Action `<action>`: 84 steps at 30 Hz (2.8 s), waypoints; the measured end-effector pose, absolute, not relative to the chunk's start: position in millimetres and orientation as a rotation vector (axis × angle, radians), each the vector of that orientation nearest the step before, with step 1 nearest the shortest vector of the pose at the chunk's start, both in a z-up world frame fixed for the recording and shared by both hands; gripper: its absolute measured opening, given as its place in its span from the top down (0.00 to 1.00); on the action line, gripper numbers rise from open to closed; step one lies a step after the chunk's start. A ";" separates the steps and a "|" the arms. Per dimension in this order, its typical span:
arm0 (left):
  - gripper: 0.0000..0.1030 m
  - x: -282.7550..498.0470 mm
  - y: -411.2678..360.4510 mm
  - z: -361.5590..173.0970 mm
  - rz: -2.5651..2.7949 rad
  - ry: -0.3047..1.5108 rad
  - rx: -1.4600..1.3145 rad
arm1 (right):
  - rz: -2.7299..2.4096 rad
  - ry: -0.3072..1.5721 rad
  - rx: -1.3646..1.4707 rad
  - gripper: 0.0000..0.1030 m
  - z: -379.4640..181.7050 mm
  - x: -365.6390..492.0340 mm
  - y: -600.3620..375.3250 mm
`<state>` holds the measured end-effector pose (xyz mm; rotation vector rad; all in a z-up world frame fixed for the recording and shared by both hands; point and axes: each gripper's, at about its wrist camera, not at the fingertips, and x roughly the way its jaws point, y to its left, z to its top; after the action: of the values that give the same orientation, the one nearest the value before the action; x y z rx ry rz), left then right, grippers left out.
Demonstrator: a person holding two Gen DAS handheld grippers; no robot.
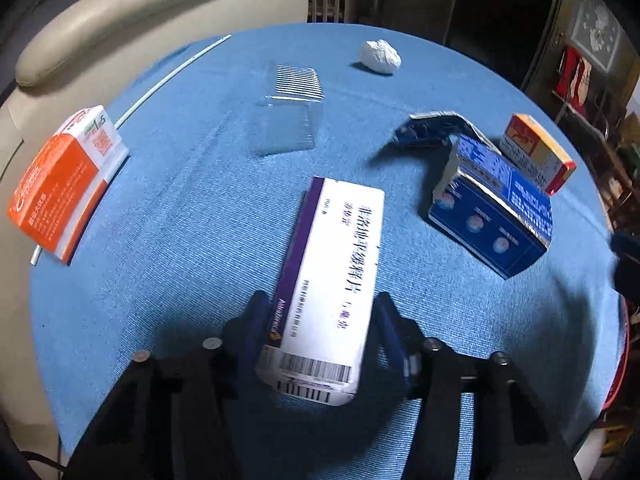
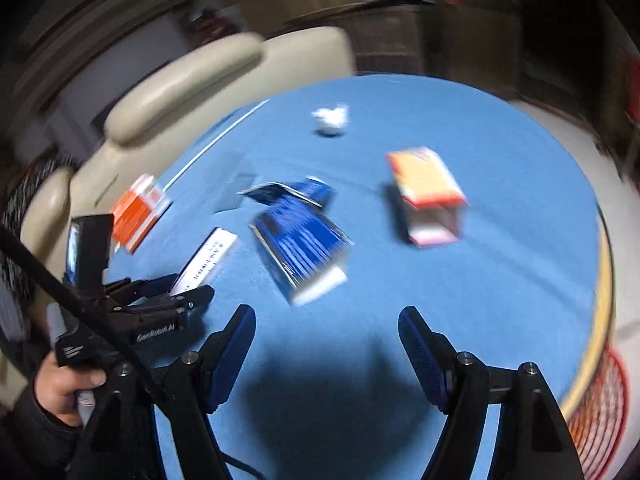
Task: Collect trash
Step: 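Grasp the white medicine box with the left tool while the right tool reaches the blue box, then close the right tool on the flattened blue box and lift it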
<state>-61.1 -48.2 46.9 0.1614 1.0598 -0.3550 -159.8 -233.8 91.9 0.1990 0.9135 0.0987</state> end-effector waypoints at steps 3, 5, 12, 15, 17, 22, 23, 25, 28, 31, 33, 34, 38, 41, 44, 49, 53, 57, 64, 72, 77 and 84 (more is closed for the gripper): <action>0.50 -68.0 -47.9 41.0 -0.374 1.056 0.136 | 0.152 0.928 0.070 0.25 92.4 -129.6 -217.9; 0.50 -70.0 -47.9 40.9 -0.375 1.048 0.144 | 0.181 0.951 -0.005 0.25 89.7 -106.3 -209.5; 0.28 -52.0 -74.6 21.8 -0.432 1.047 0.159 | 0.225 1.066 -0.064 0.25 54.5 -62.2 -203.4; 0.23 -53.5 -80.6 20.4 -0.438 1.039 0.174 | 0.240 1.100 -0.004 0.28 41.8 -58.2 -204.3; 0.24 -52.2 -81.0 19.9 -0.440 1.036 0.161 | 0.260 1.088 0.036 0.32 42.3 -63.3 -204.9; 0.53 -50.5 -69.7 26.6 -0.432 1.034 0.132 | 0.234 1.065 0.076 0.35 45.8 -82.4 -208.0; 0.53 -50.5 -69.1 26.9 -0.431 1.037 0.130 | 0.223 1.059 0.097 0.35 46.0 -88.8 -211.7; 0.53 -52.1 -68.2 27.6 -0.422 1.045 0.121 | 0.211 1.045 0.135 0.35 47.3 -98.5 -216.7; 0.53 -57.1 -67.0 28.3 -0.411 1.054 0.101 | 0.180 1.014 0.207 0.35 51.4 -119.7 -229.7; 0.53 -65.1 -68.0 31.0 -0.402 1.053 0.107 | 0.152 0.991 0.275 0.35 53.3 -137.2 -241.7; 0.53 -69.8 -68.9 34.9 -0.396 1.047 0.108 | 0.129 0.972 0.320 0.35 54.4 -151.7 -249.7; 0.53 -72.1 -70.3 37.3 -0.395 1.044 0.111 | 0.122 0.964 0.337 0.35 55.1 -157.6 -252.9; 0.53 -84.8 -73.7 47.4 -0.395 1.028 0.134 | 0.100 0.937 0.395 0.35 56.8 -176.5 -260.0; 0.53 -89.7 -80.3 50.2 -0.395 1.024 0.149 | 0.091 0.919 0.413 0.35 60.3 -188.6 -261.6; 0.53 -96.4 -85.9 53.0 -0.399 1.021 0.165 | 0.093 0.897 0.424 0.35 65.1 -198.1 -261.6; 0.53 -106.8 -92.4 58.0 -0.405 1.011 0.188 | 0.093 0.860 0.444 0.35 73.4 -213.5 -263.8; 0.53 -113.9 -97.3 61.3 -0.409 1.001 0.207 | 0.088 0.829 0.458 0.35 80.9 -227.6 -267.2; 0.53 -117.6 -99.9 63.8 -0.414 0.994 0.216 | 0.079 0.805 0.470 0.35 87.1 -237.7 -270.2; 0.53 -122.3 -102.4 64.1 -0.424 0.988 0.225 | 0.052 0.794 0.478 0.35 90.8 -252.0 -274.7; 0.53 -123.4 -101.1 64.8 -0.430 0.984 0.224 | 0.037 0.789 0.476 0.35 94.6 -260.0 -277.2; 0.53 -122.0 -99.7 63.4 -0.431 0.988 0.217 | 0.032 0.787 0.465 0.35 97.6 -260.2 -275.2; 0.53 -119.6 -98.5 62.0 -0.433 0.991 0.207 | 0.029 0.785 0.454 0.35 100.8 -260.1 -272.0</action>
<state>-119.6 -98.5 62.0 0.2074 0.9913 -0.4331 -260.1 -272.0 100.8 0.4539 0.7852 0.0293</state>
